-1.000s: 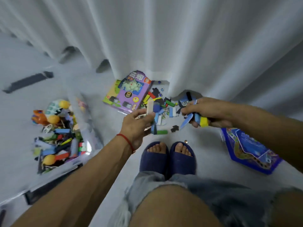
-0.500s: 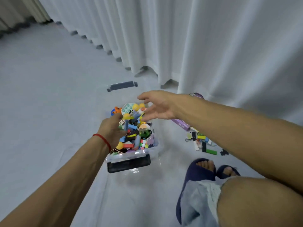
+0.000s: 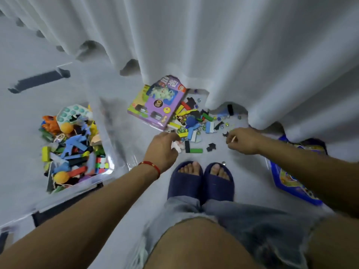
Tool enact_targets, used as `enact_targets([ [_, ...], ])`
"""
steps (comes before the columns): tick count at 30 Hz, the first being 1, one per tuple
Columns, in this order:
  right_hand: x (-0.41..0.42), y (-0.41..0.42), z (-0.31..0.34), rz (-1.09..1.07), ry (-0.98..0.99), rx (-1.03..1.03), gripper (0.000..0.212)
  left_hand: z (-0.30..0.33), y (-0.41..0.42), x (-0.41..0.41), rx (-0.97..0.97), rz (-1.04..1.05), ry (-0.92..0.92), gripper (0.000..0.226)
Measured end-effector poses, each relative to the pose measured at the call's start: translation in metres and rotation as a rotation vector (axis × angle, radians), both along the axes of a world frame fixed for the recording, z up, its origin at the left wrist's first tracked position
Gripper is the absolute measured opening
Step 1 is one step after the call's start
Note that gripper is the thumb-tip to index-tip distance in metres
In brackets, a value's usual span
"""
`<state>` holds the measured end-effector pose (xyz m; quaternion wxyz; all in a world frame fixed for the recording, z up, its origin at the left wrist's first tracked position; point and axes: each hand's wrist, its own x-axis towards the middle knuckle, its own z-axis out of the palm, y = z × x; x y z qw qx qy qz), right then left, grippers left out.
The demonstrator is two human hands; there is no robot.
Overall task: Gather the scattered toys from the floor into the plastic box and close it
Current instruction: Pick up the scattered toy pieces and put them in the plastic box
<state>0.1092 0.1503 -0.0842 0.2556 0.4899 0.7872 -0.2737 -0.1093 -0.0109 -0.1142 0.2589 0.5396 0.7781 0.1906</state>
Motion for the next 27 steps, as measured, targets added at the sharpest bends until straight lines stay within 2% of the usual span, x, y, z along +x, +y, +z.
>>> enact_targets([
  [3,0.030,-0.008,-0.069,-0.134,0.000,-0.005,0.026,-0.053,0.016,0.005,-0.205,0.149,-0.007,0.042],
  [5,0.032,-0.014,-0.105,-0.203,-0.001,0.004,0.034,-0.080,0.022,0.007,-0.284,0.238,-0.004,0.057],
  [8,0.021,-0.020,-0.136,-0.272,0.076,0.055,0.044,-0.112,0.026,0.010,-0.220,0.295,-0.016,0.079],
  [11,0.014,-0.019,-0.156,-0.318,0.174,0.076,0.038,-0.136,0.036,0.014,-0.117,0.284,0.021,0.087],
  [14,0.014,-0.022,-0.165,-0.324,0.242,0.104,0.028,-0.146,0.043,0.019,-0.078,0.282,0.075,0.082],
  [16,0.015,-0.021,-0.168,-0.327,0.287,0.134,0.029,-0.149,0.045,0.021,-0.077,0.304,0.122,0.071],
  [21,0.003,-0.019,-0.176,-0.192,0.479,0.172,0.058,-0.157,0.041,0.028,-0.056,0.244,0.201,0.043],
  [24,0.001,-0.021,-0.182,-0.133,0.506,0.208,0.041,-0.160,0.036,0.027,-0.049,0.227,0.197,0.041],
  [27,0.006,-0.022,-0.180,-0.173,0.477,0.222,0.027,-0.161,0.033,0.024,-0.029,0.207,0.173,0.037],
])
